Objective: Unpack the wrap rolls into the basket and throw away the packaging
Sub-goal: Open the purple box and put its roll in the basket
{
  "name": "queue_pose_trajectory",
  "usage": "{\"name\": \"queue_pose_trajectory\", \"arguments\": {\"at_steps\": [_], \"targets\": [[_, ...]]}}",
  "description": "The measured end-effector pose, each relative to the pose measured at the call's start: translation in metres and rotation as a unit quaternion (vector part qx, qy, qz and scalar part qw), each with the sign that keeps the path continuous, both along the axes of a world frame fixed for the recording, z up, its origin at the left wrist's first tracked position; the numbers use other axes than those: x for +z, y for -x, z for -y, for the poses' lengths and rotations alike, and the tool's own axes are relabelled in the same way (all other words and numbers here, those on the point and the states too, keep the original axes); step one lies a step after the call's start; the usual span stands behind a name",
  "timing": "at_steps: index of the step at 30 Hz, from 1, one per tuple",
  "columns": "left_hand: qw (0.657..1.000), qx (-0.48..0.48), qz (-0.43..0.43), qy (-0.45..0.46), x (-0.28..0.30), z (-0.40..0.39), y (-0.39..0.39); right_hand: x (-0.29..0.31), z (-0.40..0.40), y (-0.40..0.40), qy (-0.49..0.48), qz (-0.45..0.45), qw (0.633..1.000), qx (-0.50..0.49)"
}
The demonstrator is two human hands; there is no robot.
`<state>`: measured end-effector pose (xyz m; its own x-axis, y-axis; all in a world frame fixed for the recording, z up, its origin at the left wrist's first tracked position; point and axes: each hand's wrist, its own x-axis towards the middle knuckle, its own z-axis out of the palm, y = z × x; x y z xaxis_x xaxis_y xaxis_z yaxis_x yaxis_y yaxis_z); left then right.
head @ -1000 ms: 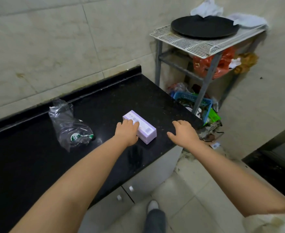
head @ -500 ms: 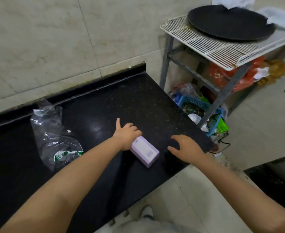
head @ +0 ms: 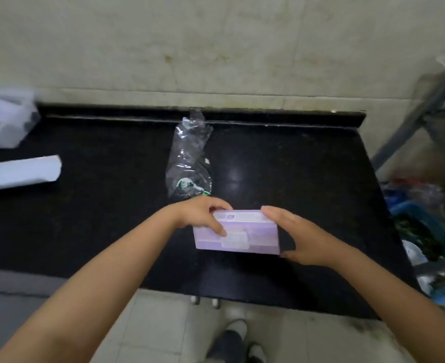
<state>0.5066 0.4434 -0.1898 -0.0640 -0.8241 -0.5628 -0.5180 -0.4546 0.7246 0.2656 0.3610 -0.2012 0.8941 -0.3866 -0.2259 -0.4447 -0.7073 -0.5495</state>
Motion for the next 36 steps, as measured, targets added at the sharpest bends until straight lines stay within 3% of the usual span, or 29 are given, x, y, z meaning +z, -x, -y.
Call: {"name": "queue_pose_trajectory", "arguments": {"at_steps": [3, 7, 12, 14, 18, 22, 26, 31, 36], "targets": [[0.986, 0.161, -0.038, -0.031, -0.004, -0.058, -0.025, -0.005, -0.012, -0.042, 0.005, 0.069, 0.995, 0.077], [0.91, 0.401, -0.101, -0.033, -0.008, -0.139, -0.044, -0.006, -0.048, -0.092, -0.096, 0.121, 0.986, 0.06], [0.838, 0.534, -0.111, 0.014, -0.008, -0.215, -0.038, 0.0, -0.093, -0.151, -0.226, 0.173, 0.959, 0.004], [0.844, 0.534, -0.03, 0.039, -0.009, -0.24, -0.042, 0.003, -0.112, -0.177, -0.259, 0.169, 0.951, -0.022], [0.856, 0.449, 0.239, 0.091, -0.006, -0.286, -0.059, 0.006, -0.155, -0.232, -0.331, 0.139, 0.929, -0.089], [0.847, 0.369, 0.378, 0.049, -0.016, -0.335, -0.085, 0.001, -0.212, -0.289, -0.37, 0.122, 0.914, -0.109], [0.822, 0.408, 0.391, 0.071, -0.022, -0.39, -0.136, -0.003, -0.278, -0.345, -0.394, 0.095, 0.908, -0.103], [0.837, 0.402, 0.367, 0.058, -0.024, -0.444, -0.205, -0.003, -0.333, -0.4, -0.406, 0.068, 0.908, -0.077], [0.841, 0.403, 0.353, 0.076, -0.031, -0.453, -0.27, 0.0, -0.332, -0.446, -0.401, 0.072, 0.91, -0.081]]}}
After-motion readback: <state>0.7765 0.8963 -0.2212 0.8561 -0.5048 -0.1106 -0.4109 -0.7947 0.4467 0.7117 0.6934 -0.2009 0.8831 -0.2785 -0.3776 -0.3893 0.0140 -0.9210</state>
